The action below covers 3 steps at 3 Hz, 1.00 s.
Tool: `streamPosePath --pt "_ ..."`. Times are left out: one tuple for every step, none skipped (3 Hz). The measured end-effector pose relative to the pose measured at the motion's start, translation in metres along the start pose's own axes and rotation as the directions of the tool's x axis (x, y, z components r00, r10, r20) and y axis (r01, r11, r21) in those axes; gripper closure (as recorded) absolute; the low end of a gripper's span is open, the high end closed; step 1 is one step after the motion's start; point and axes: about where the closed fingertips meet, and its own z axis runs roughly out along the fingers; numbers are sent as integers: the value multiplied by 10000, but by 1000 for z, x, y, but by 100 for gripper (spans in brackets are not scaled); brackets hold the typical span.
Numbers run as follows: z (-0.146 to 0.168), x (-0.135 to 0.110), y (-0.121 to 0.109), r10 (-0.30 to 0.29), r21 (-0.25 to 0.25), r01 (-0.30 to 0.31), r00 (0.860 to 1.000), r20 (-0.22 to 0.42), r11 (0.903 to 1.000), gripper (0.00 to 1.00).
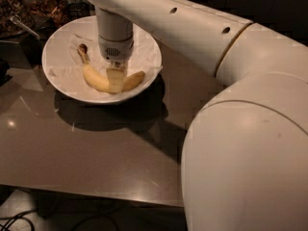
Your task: Pick banana from white bowl
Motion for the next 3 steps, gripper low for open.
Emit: streamPosePath --pt "-9 2 3 -177 191 178 9998 -17 9997 100" --pt "-21 8 6 -278 277 278 9996 3 9992 100" --pt "-29 10 7 -362 207 359 9992 144 9991 100"
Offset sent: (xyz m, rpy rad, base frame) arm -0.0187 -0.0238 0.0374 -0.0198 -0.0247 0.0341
